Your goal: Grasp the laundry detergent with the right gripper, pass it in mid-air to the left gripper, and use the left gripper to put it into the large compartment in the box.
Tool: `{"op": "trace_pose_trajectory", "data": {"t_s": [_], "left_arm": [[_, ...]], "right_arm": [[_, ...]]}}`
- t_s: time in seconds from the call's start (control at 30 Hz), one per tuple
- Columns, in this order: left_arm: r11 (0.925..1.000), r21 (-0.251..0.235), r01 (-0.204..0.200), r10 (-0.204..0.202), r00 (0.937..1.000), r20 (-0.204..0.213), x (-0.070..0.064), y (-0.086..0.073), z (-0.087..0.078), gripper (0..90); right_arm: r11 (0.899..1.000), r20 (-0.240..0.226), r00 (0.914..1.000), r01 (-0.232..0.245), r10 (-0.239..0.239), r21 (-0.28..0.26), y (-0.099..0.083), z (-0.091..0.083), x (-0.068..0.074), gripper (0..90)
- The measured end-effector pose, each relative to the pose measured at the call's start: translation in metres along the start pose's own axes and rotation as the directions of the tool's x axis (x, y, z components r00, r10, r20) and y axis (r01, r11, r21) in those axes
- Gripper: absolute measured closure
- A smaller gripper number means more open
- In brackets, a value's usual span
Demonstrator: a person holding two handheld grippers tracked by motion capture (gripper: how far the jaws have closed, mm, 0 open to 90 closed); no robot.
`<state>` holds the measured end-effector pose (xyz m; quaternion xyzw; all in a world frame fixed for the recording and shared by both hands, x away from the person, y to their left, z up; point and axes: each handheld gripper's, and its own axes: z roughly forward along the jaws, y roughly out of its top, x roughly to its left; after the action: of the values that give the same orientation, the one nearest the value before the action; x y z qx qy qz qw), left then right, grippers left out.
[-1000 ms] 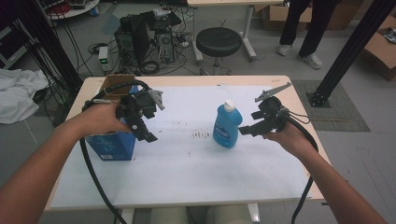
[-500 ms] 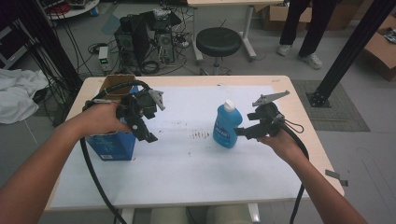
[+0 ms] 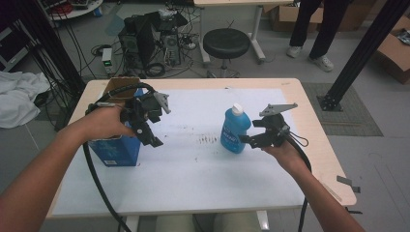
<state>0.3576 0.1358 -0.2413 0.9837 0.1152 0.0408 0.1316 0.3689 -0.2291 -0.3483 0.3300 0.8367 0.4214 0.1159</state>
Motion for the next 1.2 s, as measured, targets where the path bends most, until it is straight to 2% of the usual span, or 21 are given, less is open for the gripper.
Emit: {"op": "trace_pose_trajectory", "data": {"t_s": [0.17,0.8,1.2], "left_arm": [[1.0,0.002,0.001,-0.001,1.0,0.003,0.0,0.0,0.001,18.6],[1.0,0.004,0.007,-0.007,1.0,0.003,0.002,-0.001,0.002,18.6],[0.9999,0.003,0.01,-0.01,0.9999,0.004,0.003,-0.001,0.004,18.6]], "right_arm": [[0.999,0.001,1.0,-0.002,0.002,-0.032,-0.003,0.005,0.0,15.8],[0.996,0.003,0.9999,-0.011,0.012,-0.094,-0.008,0.029,-0.001,15.9],[0.993,0.028,0.9996,-0.006,0.009,-0.118,-0.009,0.041,0.001,15.7]]}}
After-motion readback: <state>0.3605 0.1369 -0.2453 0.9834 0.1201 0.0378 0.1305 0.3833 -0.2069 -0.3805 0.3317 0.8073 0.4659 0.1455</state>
